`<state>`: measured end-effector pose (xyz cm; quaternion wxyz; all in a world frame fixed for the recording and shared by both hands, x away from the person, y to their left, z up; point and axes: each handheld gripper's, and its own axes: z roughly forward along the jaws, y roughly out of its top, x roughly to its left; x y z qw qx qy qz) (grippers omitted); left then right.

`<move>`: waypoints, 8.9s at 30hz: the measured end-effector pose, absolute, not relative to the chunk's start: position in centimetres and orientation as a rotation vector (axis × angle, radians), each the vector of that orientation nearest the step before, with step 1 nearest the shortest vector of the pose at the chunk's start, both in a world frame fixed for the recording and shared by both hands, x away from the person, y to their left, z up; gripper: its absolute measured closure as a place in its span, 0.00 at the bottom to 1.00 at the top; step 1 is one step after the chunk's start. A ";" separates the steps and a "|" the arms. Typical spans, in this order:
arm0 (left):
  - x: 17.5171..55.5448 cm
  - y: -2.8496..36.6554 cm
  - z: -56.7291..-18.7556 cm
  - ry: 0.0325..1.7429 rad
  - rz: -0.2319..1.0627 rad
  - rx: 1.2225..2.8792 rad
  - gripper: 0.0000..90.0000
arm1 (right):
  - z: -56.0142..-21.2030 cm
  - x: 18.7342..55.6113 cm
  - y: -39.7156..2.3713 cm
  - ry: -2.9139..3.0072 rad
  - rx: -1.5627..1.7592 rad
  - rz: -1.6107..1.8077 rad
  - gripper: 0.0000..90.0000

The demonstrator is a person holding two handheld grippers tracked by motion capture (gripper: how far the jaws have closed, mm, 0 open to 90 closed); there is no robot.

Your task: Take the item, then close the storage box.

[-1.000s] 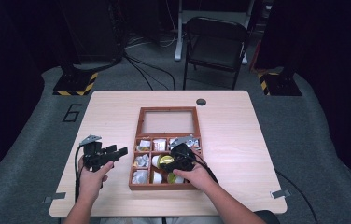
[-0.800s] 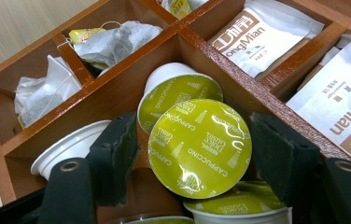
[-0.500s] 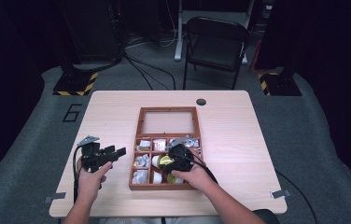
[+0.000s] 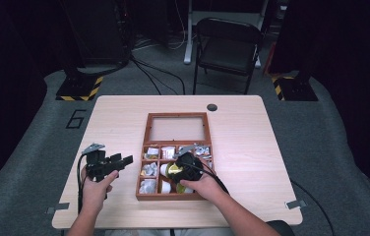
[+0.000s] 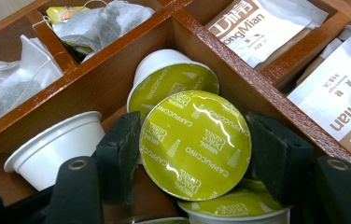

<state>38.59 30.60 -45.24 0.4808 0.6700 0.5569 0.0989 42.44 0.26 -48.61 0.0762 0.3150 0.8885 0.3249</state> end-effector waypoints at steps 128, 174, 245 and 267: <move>43.5 28.4 -43.6 1.280 0.193 1.681 0.38 | -44.0 43.4 -15.8 2.265 1.365 0.996 0.34; 50.6 25.6 -41.9 1.196 0.096 1.790 0.42 | -41.3 50.5 -11.7 2.331 1.451 1.262 0.41; 53.6 25.4 -46.0 1.376 0.096 1.834 0.43 | -45.9 54.1 -10.4 2.359 1.601 1.158 0.43; 53.6 25.2 -46.7 1.395 0.088 1.862 0.42 | -46.6 54.5 -10.4 2.337 1.655 1.127 0.39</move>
